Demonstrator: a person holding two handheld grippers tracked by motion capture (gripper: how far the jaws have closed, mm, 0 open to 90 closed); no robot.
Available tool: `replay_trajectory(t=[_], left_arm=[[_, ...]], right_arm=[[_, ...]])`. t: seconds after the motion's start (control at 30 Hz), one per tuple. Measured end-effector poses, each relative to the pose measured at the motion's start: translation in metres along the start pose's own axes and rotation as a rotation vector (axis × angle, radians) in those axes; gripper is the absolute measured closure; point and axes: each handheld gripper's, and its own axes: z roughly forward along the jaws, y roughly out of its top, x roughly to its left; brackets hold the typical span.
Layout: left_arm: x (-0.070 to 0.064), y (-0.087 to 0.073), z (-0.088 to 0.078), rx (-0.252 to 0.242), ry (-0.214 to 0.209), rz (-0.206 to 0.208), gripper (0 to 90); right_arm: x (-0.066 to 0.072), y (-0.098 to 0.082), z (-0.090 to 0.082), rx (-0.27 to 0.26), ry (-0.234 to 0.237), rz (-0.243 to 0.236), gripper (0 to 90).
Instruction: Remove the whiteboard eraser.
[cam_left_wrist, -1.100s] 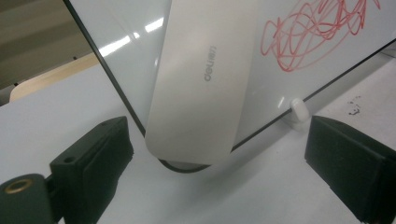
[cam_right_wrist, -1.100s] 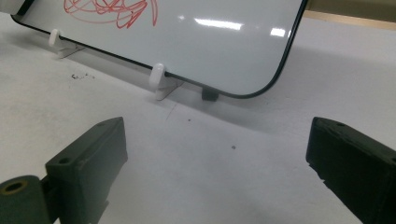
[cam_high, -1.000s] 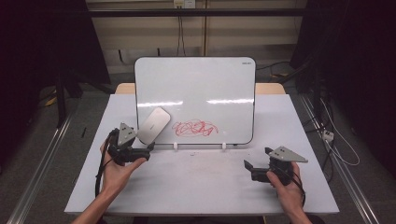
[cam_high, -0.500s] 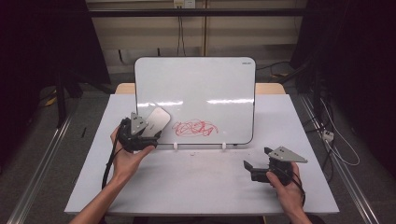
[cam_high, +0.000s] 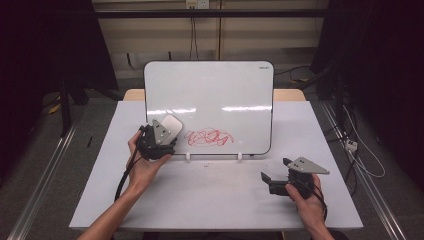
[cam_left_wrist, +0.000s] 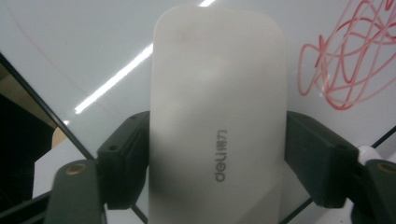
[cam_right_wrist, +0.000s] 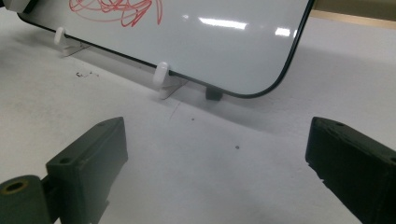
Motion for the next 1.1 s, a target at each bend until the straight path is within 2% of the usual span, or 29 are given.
replay_trajectory(t=[0.1, 0.13, 0.3, 0.33, 0.4, 0.47, 0.5, 0.6, 0.73, 0.97, 1.0, 1.1], left_arm=[[-0.0023, 0.0004, 0.0007, -0.002, 0.007, -0.002, 29.1], [-0.0033, 0.0007, 0.0008, -0.001, 0.024, 0.009, 29.3], [-0.0058, 0.0008, 0.0038, 0.025, 0.047, 0.035, 28.6], [-0.006, 0.0011, 0.0044, 0.029, 0.055, 0.056, 29.4], [-0.0077, 0.0013, 0.006, 0.029, 0.06, 0.034, 29.5], [-0.0092, 0.0018, 0.0063, 0.041, 0.074, 0.053, 29.7], [-0.0095, 0.0014, 0.0077, 0.037, 0.079, 0.048, 29.8], [-0.0086, 0.0008, 0.0087, 0.037, 0.065, 0.024, 30.1], [-0.0093, 0.0018, 0.0082, 0.047, 0.071, 0.03, 30.8], [-0.0086, 0.0008, 0.0084, 0.025, 0.071, 0.008, 31.1], [-0.0058, 0.0009, 0.0068, 0.041, 0.041, 0.017, 31.1], [-0.0054, 0.0006, 0.007, 0.032, 0.04, 0.013, 31.1]], right_arm=[[0.0006, 0.0002, 0.0, 0.002, -0.002, 0.0, 5.5], [0.0007, 0.0004, 0.0, 0.0, -0.001, -0.001, 5.5], [0.0013, 0.0006, 0.0004, 0.001, 0.001, -0.001, 5.6], [0.0013, 0.0006, 0.0004, 0.001, 0.003, -0.003, 5.6], [0.0012, 0.0004, 0.0007, 0.002, 0.005, -0.005, 5.6], [0.0013, 0.0003, 0.0009, 0.006, 0.007, -0.004, 5.8], [0.0015, 0.0003, 0.0008, 0.005, 0.008, -0.004, 5.8], [0.0019, 0.0003, 0.0008, 0.008, 0.011, -0.006, 5.8], [0.0026, 0.0004, 0.0009, 0.007, 0.011, -0.01, 5.8], [0.0021, 0.0002, 0.0011, 0.011, 0.01, -0.011, 5.8], [0.002, 0.0001, 0.0011, 0.011, 0.009, -0.01, 5.8], [0.0018, -0.0001, 0.0008, 0.01, 0.009, -0.01, 5.8]])
